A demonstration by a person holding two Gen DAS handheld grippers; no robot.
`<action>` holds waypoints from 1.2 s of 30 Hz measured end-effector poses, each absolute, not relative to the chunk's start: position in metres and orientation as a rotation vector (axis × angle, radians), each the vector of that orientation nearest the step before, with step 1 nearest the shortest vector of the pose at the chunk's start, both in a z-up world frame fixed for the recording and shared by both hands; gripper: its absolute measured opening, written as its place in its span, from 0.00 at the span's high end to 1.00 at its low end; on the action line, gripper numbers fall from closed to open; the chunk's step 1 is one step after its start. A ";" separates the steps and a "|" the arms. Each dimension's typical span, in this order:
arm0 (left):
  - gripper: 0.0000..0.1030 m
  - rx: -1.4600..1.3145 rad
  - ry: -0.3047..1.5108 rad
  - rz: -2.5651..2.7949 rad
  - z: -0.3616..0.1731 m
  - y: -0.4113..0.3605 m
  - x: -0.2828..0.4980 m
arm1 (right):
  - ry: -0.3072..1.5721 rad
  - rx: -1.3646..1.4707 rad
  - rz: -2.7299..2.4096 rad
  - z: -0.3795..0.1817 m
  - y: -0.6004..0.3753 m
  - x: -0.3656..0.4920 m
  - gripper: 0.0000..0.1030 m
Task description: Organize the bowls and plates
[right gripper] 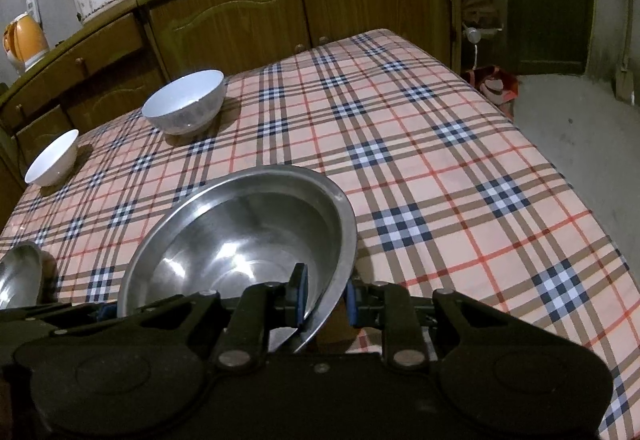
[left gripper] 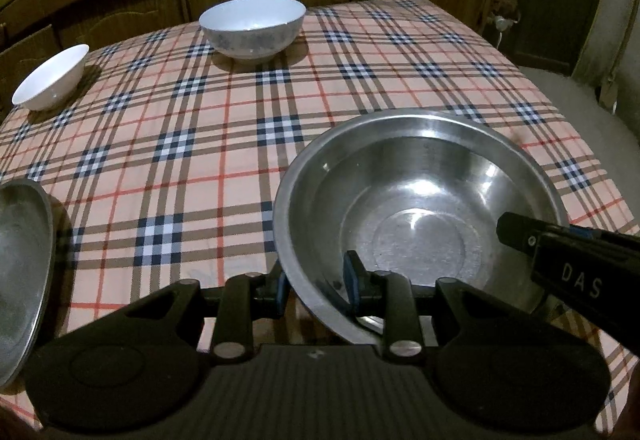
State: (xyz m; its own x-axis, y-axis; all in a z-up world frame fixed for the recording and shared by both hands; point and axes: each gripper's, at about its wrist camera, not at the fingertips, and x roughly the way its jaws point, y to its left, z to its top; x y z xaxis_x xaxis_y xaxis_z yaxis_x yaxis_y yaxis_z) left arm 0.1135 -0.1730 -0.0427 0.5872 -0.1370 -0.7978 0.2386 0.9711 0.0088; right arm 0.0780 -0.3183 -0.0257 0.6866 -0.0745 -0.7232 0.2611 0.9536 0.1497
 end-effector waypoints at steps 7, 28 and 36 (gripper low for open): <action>0.72 0.123 0.916 -0.219 -0.045 -0.174 0.114 | 0.799 0.251 -0.192 -0.028 -0.319 0.079 0.75; 0.66 0.114 0.919 -0.260 -0.048 -0.175 0.115 | 0.815 0.258 -0.239 -0.031 -0.324 0.080 0.64; 0.57 0.099 0.923 -0.249 -0.046 -0.172 0.115 | 0.784 0.264 -0.271 -0.023 -0.331 0.076 0.42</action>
State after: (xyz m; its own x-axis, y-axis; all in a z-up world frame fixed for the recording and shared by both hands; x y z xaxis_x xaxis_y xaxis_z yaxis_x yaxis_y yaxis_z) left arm 0.1150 -0.1723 -0.0457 0.5769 -0.1697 -0.7990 0.2544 0.9668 -0.0217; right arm 0.0761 -0.3313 -0.0234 0.6773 -0.1406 -0.7222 0.3350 0.9329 0.1325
